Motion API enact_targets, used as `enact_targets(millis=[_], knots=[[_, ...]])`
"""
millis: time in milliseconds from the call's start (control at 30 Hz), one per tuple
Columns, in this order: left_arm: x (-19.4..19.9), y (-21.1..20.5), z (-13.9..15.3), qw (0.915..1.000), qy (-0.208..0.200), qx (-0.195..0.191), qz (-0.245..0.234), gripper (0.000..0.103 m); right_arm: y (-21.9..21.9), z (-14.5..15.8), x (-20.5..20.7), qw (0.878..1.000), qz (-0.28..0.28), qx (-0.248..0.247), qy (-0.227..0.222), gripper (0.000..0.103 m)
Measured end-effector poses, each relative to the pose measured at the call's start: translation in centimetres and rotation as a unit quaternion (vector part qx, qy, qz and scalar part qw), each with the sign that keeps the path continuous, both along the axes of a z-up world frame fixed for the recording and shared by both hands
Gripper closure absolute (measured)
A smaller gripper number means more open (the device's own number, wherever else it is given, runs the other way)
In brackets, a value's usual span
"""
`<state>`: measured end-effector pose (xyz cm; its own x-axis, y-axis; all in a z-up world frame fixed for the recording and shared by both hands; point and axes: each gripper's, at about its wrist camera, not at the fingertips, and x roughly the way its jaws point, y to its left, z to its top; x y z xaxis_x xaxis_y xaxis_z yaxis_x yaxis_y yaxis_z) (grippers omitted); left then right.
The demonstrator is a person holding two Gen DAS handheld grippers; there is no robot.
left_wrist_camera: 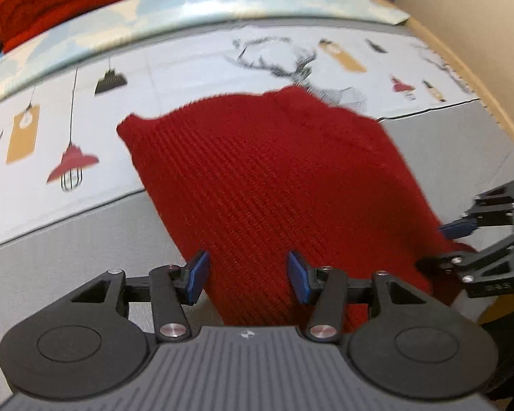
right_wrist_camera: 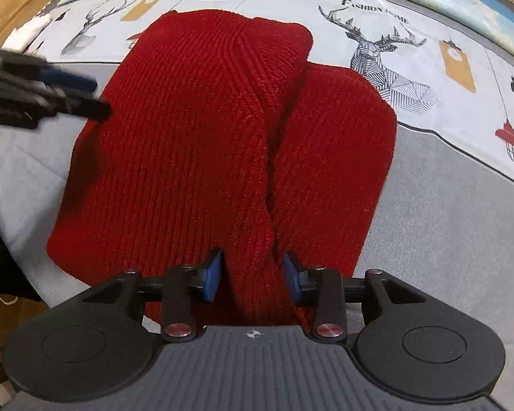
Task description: Fold small clothes
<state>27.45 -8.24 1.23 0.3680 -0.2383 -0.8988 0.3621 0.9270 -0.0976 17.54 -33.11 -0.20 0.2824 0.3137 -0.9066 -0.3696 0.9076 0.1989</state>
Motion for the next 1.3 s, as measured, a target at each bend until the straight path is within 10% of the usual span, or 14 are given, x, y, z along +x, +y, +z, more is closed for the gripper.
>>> enact_targets(millis=[267, 567, 967, 1300], knots=[[0.6, 0.9, 0.0, 0.9995, 0.015, -0.013, 0.022, 0.036, -2.0, 1.4, 0.5, 0.997, -0.043, 0.054, -0.016, 0.059], [2.5, 3.2, 0.6, 0.9921, 0.025, -0.053, 0.111, 0.012, -7.6, 2.8, 3.0, 0.960, -0.229, 0.154, -0.051, 0.045], [5.6, 5.8, -4.2, 0.9563, 0.143, -0.157, 0.200, 0.008, -6.8, -3.1, 5.3, 0.960, -0.243, 0.128, 0.053, 0.025], [7.5, 5.5, -6.5, 0.9492, 0.163, -0.186, 0.194, 0.000, -6.7, -4.4, 6.4, 0.954, -0.231, 0.173, 0.079, 0.023]])
